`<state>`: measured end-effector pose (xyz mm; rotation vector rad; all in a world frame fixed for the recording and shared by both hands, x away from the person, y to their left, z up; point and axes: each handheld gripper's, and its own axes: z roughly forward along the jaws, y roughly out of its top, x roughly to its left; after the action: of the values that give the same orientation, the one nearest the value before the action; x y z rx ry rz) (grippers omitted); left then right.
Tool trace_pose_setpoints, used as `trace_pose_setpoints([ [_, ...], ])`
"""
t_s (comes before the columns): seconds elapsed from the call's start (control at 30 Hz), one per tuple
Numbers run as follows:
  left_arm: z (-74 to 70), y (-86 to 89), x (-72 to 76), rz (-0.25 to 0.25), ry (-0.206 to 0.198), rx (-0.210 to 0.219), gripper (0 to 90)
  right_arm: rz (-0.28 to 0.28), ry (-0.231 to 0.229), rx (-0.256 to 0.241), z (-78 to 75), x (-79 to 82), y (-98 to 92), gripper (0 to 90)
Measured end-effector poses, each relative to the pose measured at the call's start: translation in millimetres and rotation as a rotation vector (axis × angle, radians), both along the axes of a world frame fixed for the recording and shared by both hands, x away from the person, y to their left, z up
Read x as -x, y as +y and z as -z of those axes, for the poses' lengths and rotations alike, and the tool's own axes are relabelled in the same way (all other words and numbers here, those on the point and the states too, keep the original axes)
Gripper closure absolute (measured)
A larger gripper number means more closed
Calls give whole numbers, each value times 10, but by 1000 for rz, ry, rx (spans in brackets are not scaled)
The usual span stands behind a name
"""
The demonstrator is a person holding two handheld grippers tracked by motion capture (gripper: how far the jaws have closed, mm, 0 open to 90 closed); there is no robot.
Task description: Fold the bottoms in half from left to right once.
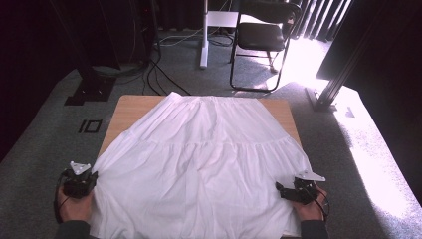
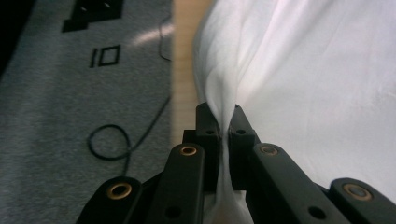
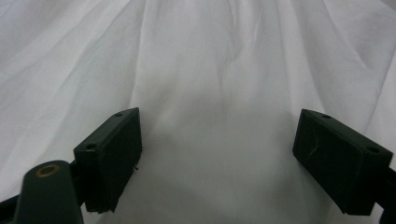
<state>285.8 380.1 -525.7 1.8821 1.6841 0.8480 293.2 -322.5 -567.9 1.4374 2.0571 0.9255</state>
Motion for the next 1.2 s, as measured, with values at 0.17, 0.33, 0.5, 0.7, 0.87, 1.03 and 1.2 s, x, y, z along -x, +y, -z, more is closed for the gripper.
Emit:
trace_pose_setpoints([
  [0.17, -123, 203, 53, -54, -37, -3, 881, 1, -4, -3, -2, 6, -17, 190],
  [0.33, -216, 360, 130, -127, -74, -17, 881, 1, -11, -6, -4, 29, -49, 224],
  [0.5, -422, 400, 176, -149, -109, -47, 881, 3, -11, -6, -4, 31, -44, 224],
  [0.7, -881, -13, 249, 23, -208, -8, 881, -1, -11, -6, -4, 35, -28, 224],
  [0.87, -1160, -420, 244, 190, -259, 35, 881, -3, -11, -5, -3, 35, -26, 224],
  [1.03, -1293, -1131, 85, 454, -254, 107, 880, -3, -11, -5, -3, 35, -26, 224],
  [1.2, -1258, -1732, -103, 630, -227, 171, 880, -3, -11, -5, -3, 35, -26, 224],
])
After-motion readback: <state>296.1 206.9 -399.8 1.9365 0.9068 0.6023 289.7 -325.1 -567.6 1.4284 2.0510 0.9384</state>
